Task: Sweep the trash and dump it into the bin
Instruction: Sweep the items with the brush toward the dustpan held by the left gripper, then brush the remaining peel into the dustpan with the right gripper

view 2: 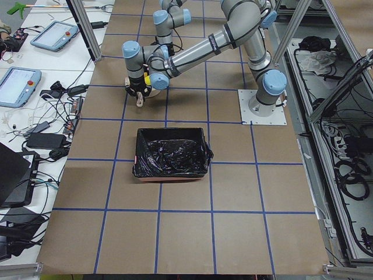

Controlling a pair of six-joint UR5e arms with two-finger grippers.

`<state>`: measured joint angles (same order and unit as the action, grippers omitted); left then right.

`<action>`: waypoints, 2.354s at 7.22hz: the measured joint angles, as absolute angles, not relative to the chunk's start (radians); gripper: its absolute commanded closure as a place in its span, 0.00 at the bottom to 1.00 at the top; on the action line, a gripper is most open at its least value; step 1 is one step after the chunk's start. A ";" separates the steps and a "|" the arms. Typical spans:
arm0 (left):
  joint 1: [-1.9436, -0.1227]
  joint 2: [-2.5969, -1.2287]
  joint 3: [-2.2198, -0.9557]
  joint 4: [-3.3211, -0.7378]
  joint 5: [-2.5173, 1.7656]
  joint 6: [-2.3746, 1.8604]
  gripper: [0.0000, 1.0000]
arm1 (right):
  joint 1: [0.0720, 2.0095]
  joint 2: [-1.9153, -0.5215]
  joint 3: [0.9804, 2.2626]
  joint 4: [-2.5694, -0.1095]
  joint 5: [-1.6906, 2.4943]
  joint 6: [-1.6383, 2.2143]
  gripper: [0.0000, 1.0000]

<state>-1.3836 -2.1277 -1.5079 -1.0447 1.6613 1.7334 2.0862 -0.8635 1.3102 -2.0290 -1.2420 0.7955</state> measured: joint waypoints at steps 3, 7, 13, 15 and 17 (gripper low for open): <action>-1.384 -2.127 -1.508 -1.045 1.661 1.733 0.82 | 2.118 -0.840 1.281 -2.057 -1.223 0.846 1.00; -1.384 -2.128 -1.508 -1.045 1.661 1.733 0.82 | 2.154 -0.838 1.236 -2.084 -1.163 0.901 1.00; -1.384 -2.128 -1.507 -1.045 1.661 1.734 0.82 | 2.172 -0.886 1.239 -2.067 -1.133 0.951 1.00; -1.384 -2.128 -1.507 -1.045 1.661 1.735 0.82 | 2.171 -0.909 1.241 -2.025 -1.144 0.952 1.00; -1.384 -2.127 -1.507 -1.045 1.661 1.735 0.82 | 2.168 -0.925 1.245 -1.969 -1.188 0.952 1.00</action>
